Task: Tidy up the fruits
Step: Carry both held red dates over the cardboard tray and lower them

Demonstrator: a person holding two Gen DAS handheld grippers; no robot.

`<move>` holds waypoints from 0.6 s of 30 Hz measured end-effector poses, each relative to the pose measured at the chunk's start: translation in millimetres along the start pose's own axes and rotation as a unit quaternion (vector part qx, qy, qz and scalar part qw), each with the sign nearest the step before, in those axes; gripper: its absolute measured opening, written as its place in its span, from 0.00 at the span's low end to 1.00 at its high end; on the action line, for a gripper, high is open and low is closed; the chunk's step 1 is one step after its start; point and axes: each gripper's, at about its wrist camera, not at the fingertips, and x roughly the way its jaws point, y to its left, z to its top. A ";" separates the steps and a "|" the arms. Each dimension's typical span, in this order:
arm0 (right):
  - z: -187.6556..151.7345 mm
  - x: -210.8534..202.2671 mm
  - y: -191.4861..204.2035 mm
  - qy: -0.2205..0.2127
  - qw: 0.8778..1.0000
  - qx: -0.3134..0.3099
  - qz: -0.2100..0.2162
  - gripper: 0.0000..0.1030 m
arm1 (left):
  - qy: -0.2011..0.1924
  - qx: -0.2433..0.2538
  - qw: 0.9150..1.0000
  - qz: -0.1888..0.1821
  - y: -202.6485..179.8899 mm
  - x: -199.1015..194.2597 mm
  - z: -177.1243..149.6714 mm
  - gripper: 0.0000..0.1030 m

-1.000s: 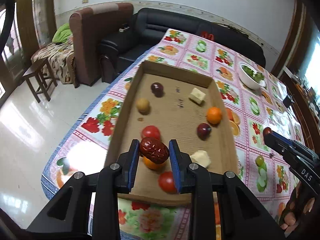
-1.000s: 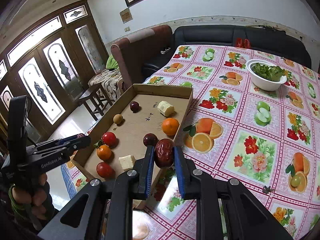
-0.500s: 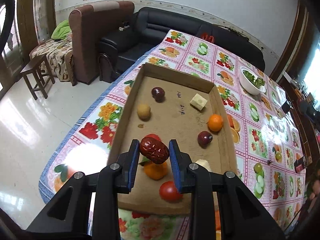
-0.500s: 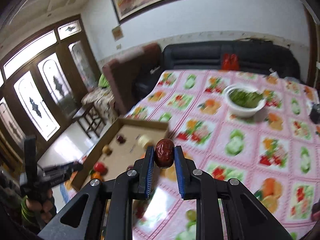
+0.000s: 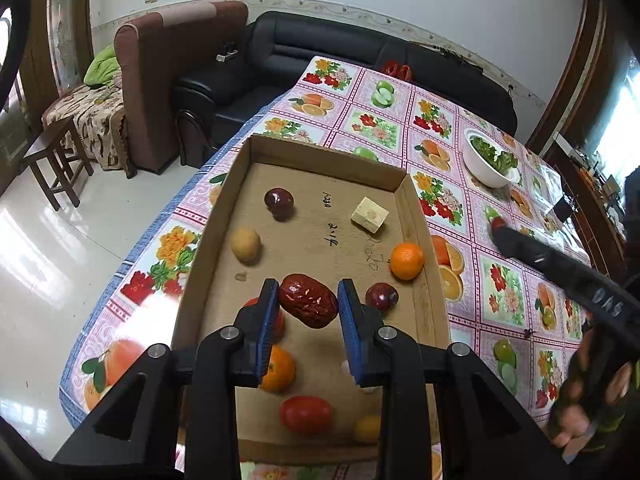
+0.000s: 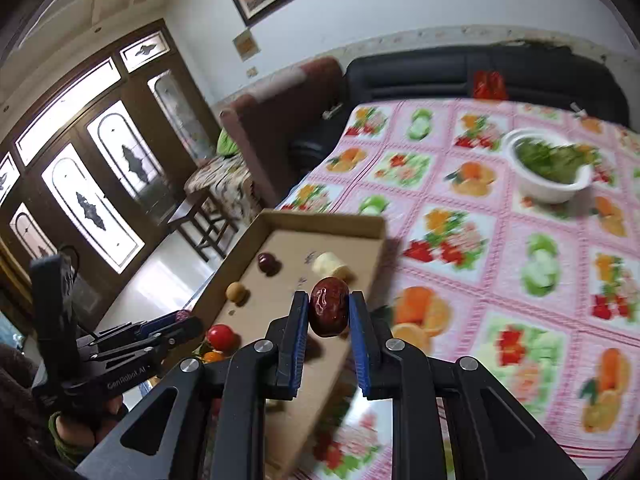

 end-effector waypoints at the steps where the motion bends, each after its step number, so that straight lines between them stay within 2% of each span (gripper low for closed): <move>1: 0.2 10.2 4.0 0.008 1.000 -0.002 0.005 0.19 | 0.003 0.000 1.000 0.000 -0.4 2.9 1.5 0.27; 8: 5.7 60.0 9.5 0.039 0.999 0.009 0.015 0.19 | 0.029 -0.011 0.999 -0.008 -5.5 30.0 7.9 0.27; 18: 43.1 125.1 -11.4 0.056 0.997 0.035 -0.025 0.19 | 0.061 -0.012 0.998 0.004 -14.5 67.1 16.7 0.27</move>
